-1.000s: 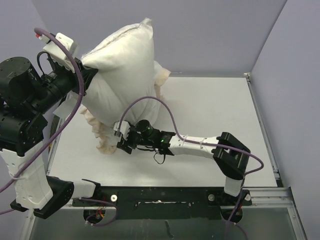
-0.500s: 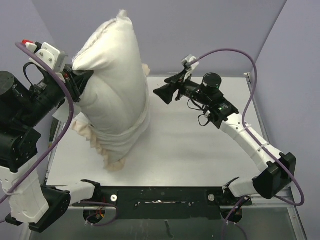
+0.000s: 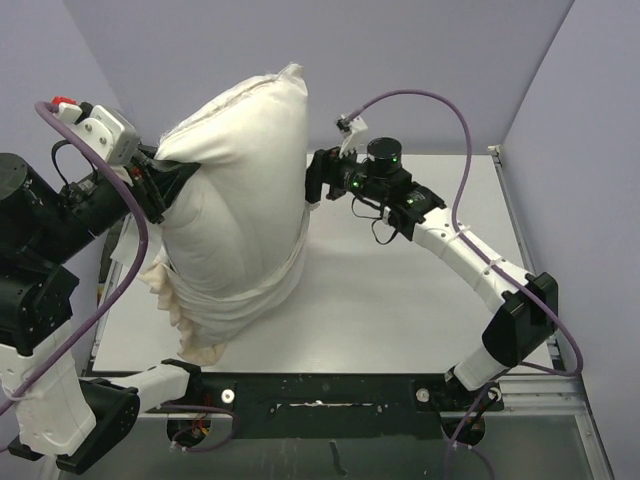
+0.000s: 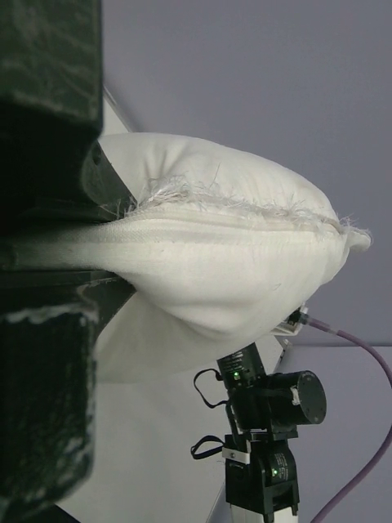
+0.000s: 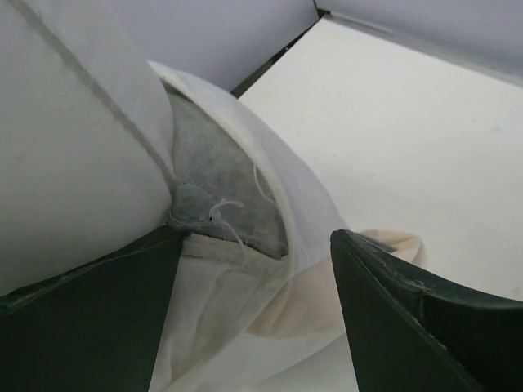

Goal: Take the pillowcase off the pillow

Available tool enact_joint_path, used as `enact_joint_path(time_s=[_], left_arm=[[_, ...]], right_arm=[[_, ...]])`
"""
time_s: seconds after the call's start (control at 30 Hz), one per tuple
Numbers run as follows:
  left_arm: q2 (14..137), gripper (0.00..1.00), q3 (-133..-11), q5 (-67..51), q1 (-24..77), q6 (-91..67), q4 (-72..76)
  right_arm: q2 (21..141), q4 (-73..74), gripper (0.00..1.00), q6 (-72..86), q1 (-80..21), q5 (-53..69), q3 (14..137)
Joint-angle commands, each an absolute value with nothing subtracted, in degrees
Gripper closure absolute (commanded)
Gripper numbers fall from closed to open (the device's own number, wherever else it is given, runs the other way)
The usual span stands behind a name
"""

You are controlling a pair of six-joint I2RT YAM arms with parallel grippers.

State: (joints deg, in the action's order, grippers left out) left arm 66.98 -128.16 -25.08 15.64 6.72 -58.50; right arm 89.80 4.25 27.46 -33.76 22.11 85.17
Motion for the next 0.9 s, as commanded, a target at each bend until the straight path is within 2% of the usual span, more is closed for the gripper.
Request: enact_joint_path(time_s=[0.0, 0.13, 0.27, 0.47, 0.7, 0.87], left_arm=[[66.2, 1.0, -129.7, -27.3, 15.4, 7.1, -47.1], [66.5, 1.0, -130.6, -28.2, 15.2, 6.9, -47.8], [66.5, 1.0, -131.9, -29.2, 15.0, 6.9, -48.2], [66.2, 1.0, -134.3, -31.8, 14.4, 5.9, -48.6], [65.2, 1.0, -134.6, -33.8, 13.1, 5.4, -46.0], [65.6, 1.0, -137.1, -33.8, 12.7, 4.8, -43.7]], right_arm=[[90.3, 4.2, 0.26, 29.3, -36.6, 18.6, 83.2], [92.4, 3.8, 0.3, 30.4, -37.7, 16.8, 82.3], [95.1, 5.8, 0.43, 30.3, -36.6, 11.7, 80.8], [100.5, 6.6, 0.55, 32.2, -33.0, 9.2, 75.5], [106.6, 5.7, 0.63, 34.2, -34.0, 6.8, 66.7], [109.9, 1.2, 0.61, 36.2, -35.9, 6.0, 60.1]])
